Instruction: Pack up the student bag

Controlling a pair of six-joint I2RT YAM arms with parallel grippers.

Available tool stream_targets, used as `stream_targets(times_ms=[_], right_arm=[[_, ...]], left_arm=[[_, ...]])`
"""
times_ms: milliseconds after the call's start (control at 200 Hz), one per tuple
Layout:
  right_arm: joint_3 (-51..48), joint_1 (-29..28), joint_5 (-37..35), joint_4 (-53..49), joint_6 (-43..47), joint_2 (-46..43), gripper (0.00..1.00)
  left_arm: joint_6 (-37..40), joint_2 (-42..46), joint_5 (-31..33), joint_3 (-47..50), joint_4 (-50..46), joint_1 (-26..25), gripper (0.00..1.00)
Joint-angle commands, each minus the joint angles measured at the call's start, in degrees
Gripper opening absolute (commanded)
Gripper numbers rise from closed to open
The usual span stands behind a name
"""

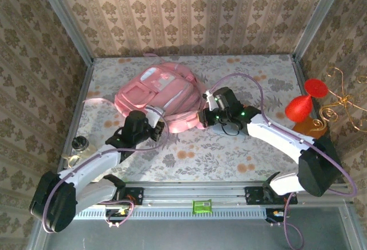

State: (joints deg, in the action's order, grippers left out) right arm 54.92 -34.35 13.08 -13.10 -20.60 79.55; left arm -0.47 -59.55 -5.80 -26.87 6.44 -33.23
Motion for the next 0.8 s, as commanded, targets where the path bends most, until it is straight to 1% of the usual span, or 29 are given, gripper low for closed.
stream_targets(times_ms=[0,35,100,160,200,235,345,420,475,565,725,800], right_arm=[[-2.34,-0.68,6.75,4.23,-0.53,-3.47,0.00],[-2.97,-1.30,7.27,5.33,-0.84,-3.86,0.00],[-3.60,-2.77,7.55,6.72,-1.12,-4.02,0.00],[-3.67,-4.13,7.19,7.39,-1.39,-3.65,0.00],[-3.64,-4.83,6.98,7.74,-1.62,-3.14,0.00],[-3.60,-5.30,7.05,8.19,-1.98,-2.68,0.00],[-3.21,-5.98,7.27,9.23,-2.67,-1.35,0.00],[-2.98,-6.08,7.32,9.89,-2.96,-0.90,0.00],[-2.72,-6.09,7.55,10.28,-3.21,-0.59,0.00],[-2.21,-6.08,8.02,10.47,-3.50,-0.18,0.00],[-2.01,-6.08,8.54,10.55,-4.08,-0.18,0.00],[-2.01,-6.08,8.70,10.47,-4.27,-0.35,0.00]], left_arm=[[-5.12,-2.23,8.54,-0.95,-0.71,3.11,0.03],[-5.45,-2.95,8.44,-1.52,-0.72,3.54,0.05],[-6.50,-3.64,8.99,-2.57,-1.42,4.37,0.13],[-7.17,-2.88,9.41,-3.37,-2.84,4.58,0.24],[-7.45,-1.58,9.44,-3.68,-3.89,4.51,0.32],[-7.47,-0.16,9.11,-3.75,-4.75,4.28,0.38],[-6.86,5.78,8.95,-3.30,-5.80,2.66,0.54],[-4.84,8.65,7.56,-3.01,-5.08,0.79,0.63],[-2.80,9.74,6.81,-3.26,-4.75,-0.88,0.67],[1.31,9.67,5.01,-3.80,-3.73,-3.24,0.69],[8.62,5.93,-2.59,-4.19,-0.82,-5.67,0.70],[12.28,3.04,-5.35,-5.19,-1.22,-6.26,0.70]])
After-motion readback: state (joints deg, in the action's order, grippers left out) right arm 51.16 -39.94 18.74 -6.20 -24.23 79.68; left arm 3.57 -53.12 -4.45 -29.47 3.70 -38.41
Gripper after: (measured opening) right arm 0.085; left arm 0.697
